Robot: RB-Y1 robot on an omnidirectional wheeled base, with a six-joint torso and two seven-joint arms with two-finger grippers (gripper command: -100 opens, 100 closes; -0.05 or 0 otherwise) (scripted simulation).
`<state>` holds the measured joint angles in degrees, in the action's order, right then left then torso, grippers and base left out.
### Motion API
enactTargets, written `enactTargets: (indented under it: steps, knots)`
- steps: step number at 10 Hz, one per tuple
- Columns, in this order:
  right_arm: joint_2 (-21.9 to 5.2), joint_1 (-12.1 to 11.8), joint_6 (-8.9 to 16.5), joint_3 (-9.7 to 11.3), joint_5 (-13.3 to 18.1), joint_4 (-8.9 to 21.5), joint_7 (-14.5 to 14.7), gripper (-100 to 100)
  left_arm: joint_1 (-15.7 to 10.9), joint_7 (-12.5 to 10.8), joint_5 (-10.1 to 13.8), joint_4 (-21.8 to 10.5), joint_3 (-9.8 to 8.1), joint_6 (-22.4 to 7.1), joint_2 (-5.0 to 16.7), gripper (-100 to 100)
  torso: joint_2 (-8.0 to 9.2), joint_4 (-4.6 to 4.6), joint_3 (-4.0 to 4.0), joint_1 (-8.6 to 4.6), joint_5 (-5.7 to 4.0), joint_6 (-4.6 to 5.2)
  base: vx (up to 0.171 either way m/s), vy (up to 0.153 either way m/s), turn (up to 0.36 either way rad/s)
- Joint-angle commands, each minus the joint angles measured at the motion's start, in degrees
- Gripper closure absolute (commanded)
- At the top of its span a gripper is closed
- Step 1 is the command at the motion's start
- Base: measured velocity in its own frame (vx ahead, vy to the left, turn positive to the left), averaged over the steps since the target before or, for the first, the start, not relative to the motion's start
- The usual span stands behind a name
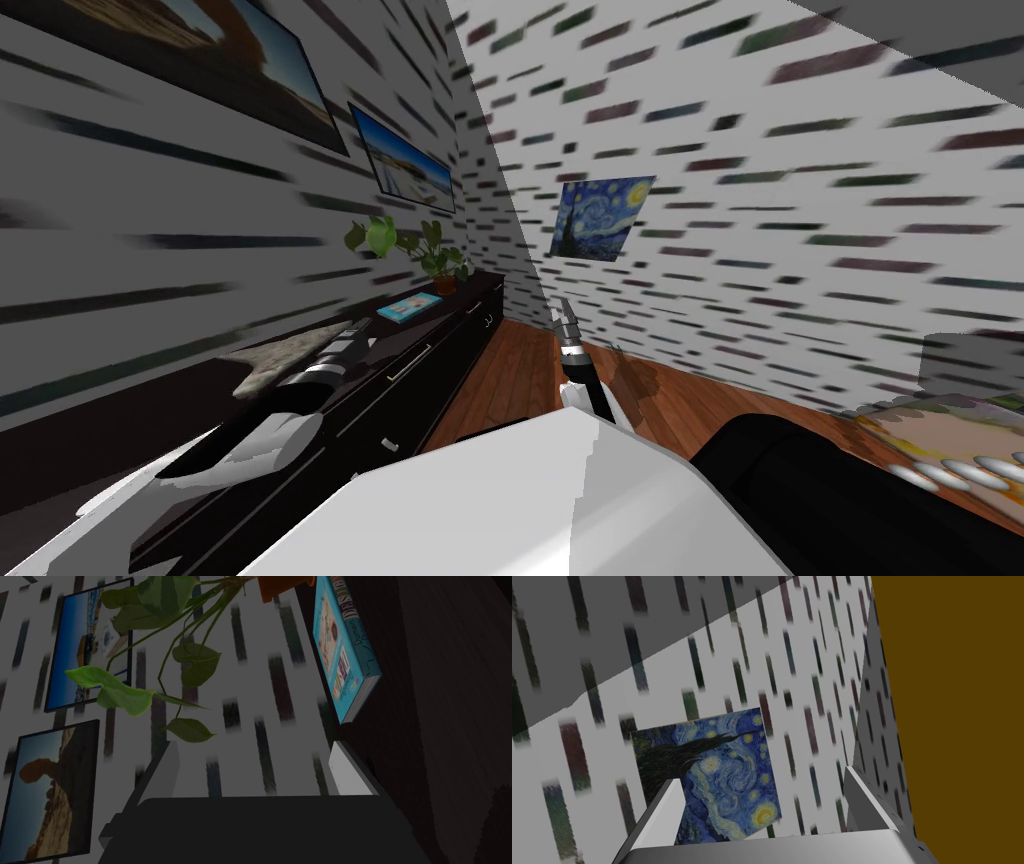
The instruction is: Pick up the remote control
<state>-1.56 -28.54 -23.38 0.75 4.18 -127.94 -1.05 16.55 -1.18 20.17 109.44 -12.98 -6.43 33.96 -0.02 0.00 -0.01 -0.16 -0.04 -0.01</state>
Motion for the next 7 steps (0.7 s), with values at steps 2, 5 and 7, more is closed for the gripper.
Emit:
enactTargets:
  steps: [2, 5, 7]
  knots:
    - [0.0, 0.0, 0.0, 0.0, 0.0, 0.0, 0.0, 0, -1.3, -0.8, 3.3, -3.0, -1.16, -4.6, 3.5, -100, 0.00, 0.00, 0.00, -0.04, -0.01, -0.02, 0.031, -0.066, -0.076]
    - [0.0, 0.0, 0.0, 0.0, 0.0, 0.0, 0.0, 0, -2.0, -1.4, 5.5, -5.0, -1.92, -9.2, 5.9, -100, 0.01, 0.00, 0.00, 0.07, 0.01, -0.04, 0.029, -0.039, -0.037]
    - [0.0, 0.0, 0.0, 0.0, 0.0, 0.0, 0.0, 0, -2.0, -1.4, 5.5, -5.0, -1.92, -11.2, 5.9, -100, -0.01, 0.00, -0.01, 0.04, 0.01, -0.03, 0.021, -0.025, -0.016]
